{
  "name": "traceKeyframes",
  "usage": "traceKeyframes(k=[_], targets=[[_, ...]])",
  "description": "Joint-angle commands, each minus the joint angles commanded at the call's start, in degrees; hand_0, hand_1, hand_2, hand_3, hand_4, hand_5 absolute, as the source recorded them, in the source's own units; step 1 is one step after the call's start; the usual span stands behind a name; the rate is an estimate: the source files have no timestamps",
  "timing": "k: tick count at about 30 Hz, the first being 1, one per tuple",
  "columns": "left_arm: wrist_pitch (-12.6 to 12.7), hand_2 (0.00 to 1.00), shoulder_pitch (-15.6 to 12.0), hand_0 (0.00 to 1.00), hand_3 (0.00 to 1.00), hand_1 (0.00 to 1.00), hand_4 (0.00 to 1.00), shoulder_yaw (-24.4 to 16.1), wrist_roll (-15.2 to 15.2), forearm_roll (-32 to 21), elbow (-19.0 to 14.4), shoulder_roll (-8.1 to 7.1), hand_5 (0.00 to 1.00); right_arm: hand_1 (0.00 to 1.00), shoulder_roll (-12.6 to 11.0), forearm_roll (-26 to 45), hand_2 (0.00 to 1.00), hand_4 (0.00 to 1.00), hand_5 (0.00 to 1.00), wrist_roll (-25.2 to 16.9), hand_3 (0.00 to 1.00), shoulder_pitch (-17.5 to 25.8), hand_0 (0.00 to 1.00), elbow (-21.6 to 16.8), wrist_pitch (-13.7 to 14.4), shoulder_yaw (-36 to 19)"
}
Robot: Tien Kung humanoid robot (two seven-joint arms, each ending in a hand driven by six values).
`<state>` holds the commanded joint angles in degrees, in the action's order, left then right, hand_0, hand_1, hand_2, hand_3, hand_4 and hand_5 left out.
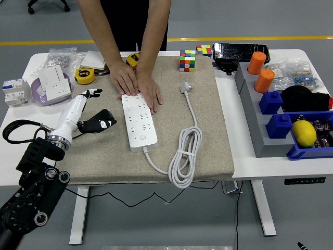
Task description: Pick up the plug,place it near the board,insert it into the board,press the button
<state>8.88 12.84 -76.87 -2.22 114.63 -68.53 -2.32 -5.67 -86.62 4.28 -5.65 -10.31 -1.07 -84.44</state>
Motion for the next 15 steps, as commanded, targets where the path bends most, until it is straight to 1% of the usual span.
traceKeyframes(k=[3,4,10,15], targets=[[0.2,0.785,0.3,0.941,0.815,0.901,0.998,-0.2,0.3,-0.3,1.6,0.6,0.203,0.758,0.0,-0.1,0.749,0.998,0.977,0.1,0.781,0.1,0.826,0.0,0.0,0.0],[0.2,0.734,0.4,0.932,0.796,0.886,0.998,-0.2,0.4,-0.4,2.4,0.9,0.203,0.758,0.0,-0.1,0.749,0.998,0.977,0.1,0.781,0.1,0.826,0.0,0.0,-0.1],[0.7,0.727,1.4,0.924,0.793,0.884,0.998,0.1,0.9,-0.3,5.6,1.49,0.205,0.759,0.0,0.2,0.749,0.998,0.977,0.0,0.781,0.2,0.826,0.0,0.0,0.2],[1.0,0.727,3.1,0.924,0.793,0.884,0.998,-1.1,1.3,0.7,8.7,2.14,0.205,0.759,0.1,0.3,0.749,0.998,0.977,0.0,0.781,0.2,0.826,0.0,0.0,0.4]])
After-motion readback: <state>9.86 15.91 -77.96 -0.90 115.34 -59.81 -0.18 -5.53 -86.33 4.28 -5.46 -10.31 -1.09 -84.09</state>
